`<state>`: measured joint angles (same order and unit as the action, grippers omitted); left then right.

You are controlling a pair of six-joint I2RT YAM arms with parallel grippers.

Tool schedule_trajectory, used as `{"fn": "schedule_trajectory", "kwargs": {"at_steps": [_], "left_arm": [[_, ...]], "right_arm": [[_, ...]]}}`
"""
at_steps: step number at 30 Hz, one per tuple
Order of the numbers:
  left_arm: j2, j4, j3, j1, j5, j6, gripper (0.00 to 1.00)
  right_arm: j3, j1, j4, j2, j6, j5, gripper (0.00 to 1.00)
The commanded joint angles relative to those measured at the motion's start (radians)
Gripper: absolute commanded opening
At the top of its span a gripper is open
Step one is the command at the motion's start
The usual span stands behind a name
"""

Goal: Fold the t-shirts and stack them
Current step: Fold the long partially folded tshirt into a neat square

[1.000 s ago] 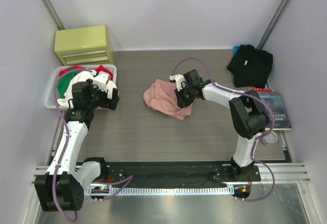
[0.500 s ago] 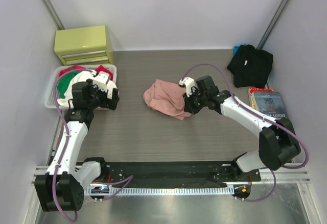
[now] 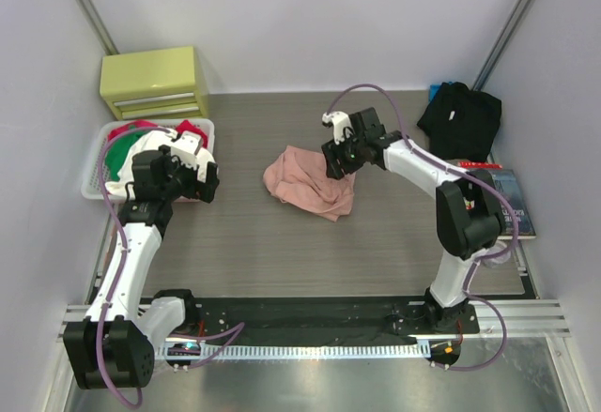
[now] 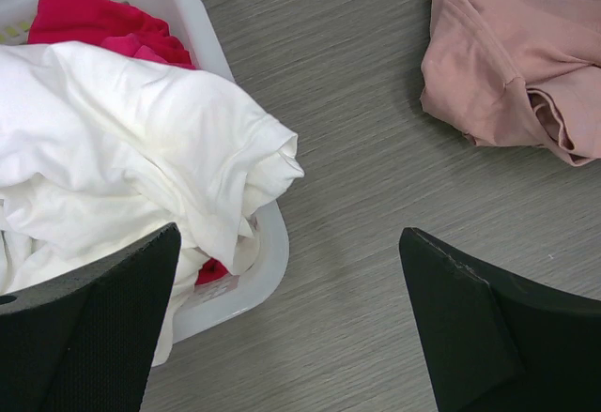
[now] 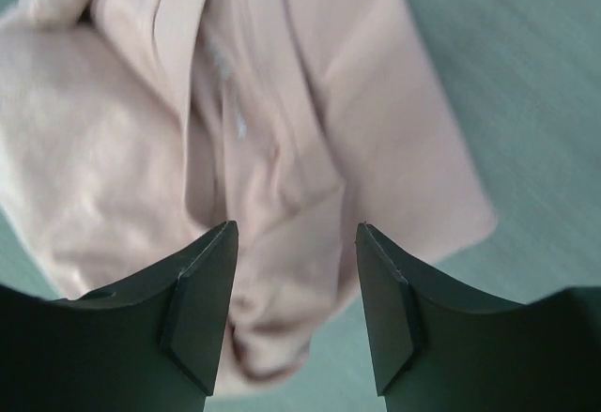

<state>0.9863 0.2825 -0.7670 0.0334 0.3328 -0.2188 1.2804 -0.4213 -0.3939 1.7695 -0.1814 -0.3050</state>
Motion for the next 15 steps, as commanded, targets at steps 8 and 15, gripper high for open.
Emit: {"fn": "schedule_trajectory", "kwargs": {"at_steps": [8,15], "left_arm": [[-0.02,-0.009,-0.018,0.005,-0.005,-0.017,1.0],[-0.009,-0.012,-0.02,0.005,0.0,-0.019,1.0]], "right_arm": [[0.221,0.022,-0.049,0.166,-0.029,0.037,0.58],[0.145,0.044,-0.066,0.114,-0.03,0.017,0.56]]}}
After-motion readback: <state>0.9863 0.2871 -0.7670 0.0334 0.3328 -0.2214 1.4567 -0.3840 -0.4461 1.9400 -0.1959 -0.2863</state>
